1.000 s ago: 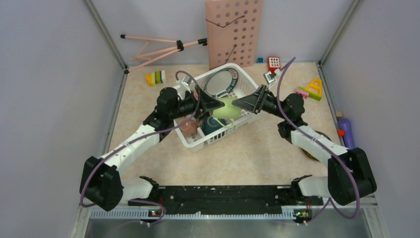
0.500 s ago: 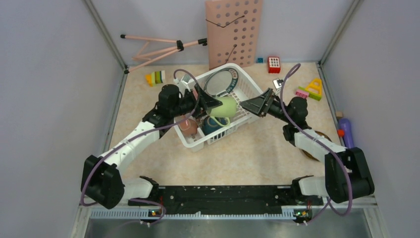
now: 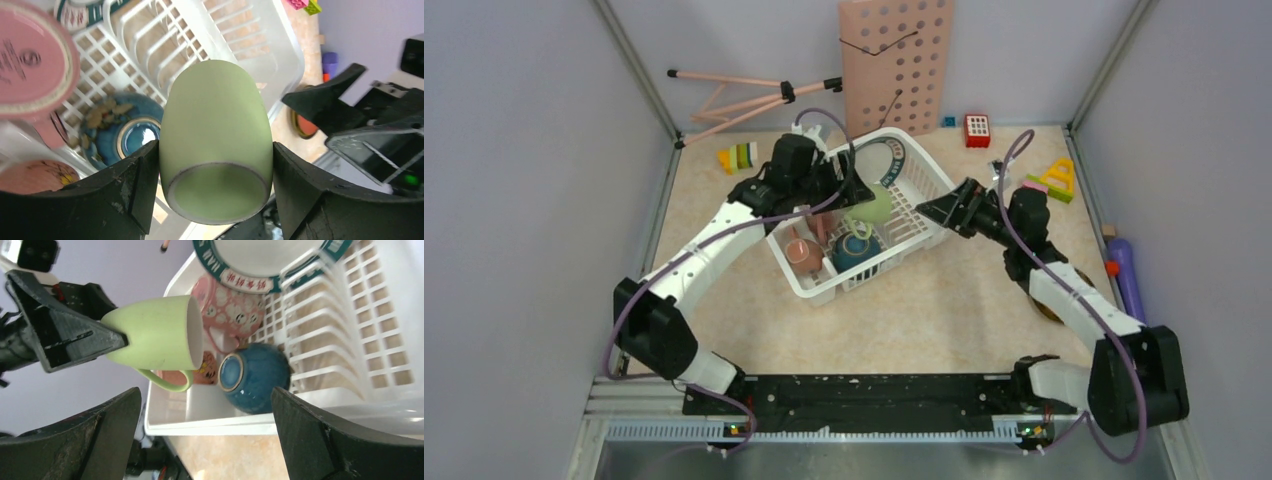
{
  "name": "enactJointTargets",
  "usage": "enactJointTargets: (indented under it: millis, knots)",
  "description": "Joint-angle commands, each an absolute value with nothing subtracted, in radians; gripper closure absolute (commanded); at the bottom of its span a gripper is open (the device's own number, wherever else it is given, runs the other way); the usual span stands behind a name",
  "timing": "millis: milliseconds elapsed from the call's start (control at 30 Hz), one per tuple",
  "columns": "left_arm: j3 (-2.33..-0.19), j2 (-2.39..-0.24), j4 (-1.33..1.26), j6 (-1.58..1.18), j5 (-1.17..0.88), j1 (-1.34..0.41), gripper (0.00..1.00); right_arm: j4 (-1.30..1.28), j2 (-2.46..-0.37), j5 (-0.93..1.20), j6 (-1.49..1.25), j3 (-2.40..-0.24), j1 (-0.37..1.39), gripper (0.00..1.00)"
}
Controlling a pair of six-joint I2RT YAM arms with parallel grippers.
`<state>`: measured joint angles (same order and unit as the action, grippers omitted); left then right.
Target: Load the mixed dishes into the dish rack
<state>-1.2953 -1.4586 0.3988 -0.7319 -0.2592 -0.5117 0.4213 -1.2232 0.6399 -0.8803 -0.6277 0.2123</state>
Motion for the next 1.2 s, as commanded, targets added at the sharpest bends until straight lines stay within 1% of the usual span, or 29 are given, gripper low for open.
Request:
enactJointTargets:
  millis: [0, 167, 267, 333, 400, 467, 633, 833, 967, 1000, 1100, 1133, 1167]
  knots:
    - [-1.512, -1.521, 0.502, -0.509, -0.164, -0.559, 1.00, 0.152, -1.089, 0.409, -0.687, -0.738, 0.205, 0.01]
    - [-1.709, -1.686, 0.606, -0.436, -0.114, -0.611, 1.00, -0.085, -1.004, 0.119, -0.657, -0.812, 0.205, 0.01]
    - [-1.826, -1.786, 0.651, -0.414, -0.109, -0.641, 1.00, -0.166, -0.970, 0.016, -0.651, -0.837, 0.205, 0.01]
    - [-1.882, -1.839, 0.652, -0.385, -0.121, -0.659, 1.00, -0.178, -0.951, 0.005, -0.631, -0.839, 0.205, 0.01]
    - [-1.913, -1.876, 0.633, -0.304, -0.188, -0.675, 1.00, -0.186, -0.930, 0.005, -0.619, -0.839, 0.204, 0.01]
    - [-1.920, -1.899, 0.592, -0.254, -0.185, -0.691, 1.00, -0.191, -0.918, 0.005, -0.609, -0.839, 0.205, 0.01]
    - [-1.960, -1.962, 0.526, -0.256, -0.186, -0.706, 1.00, -0.209, -0.890, -0.017, -0.595, -0.840, 0.204, 0.01]
    - [-2.045, -2.059, 0.539, -0.275, -0.217, -0.729, 1.00, -0.306, -0.878, -0.156, -0.585, -0.868, 0.205, 0.01]
    - [-2.110, -2.123, 0.586, -0.277, -0.230, -0.739, 1.00, -0.349, -0.867, -0.189, -0.568, -0.880, 0.205, 0.01]
    - [-2.125, -2.144, 0.601, -0.272, -0.238, -0.742, 0.96, -0.354, -0.857, -0.191, -0.565, -0.881, 0.204, 0.01]
    - [-2.128, -2.157, 0.608, -0.270, -0.236, -0.742, 0.95, -0.354, -0.847, -0.189, -0.559, -0.878, 0.205, 0.01]
    - [-2.128, -2.160, 0.610, -0.271, -0.238, -0.742, 0.91, -0.354, -0.847, -0.188, -0.558, -0.877, 0.205, 0.01]
    - [-2.128, -2.164, 0.612, -0.274, -0.241, -0.743, 0.85, -0.355, -0.848, -0.186, -0.558, -0.877, 0.205, 0.01]
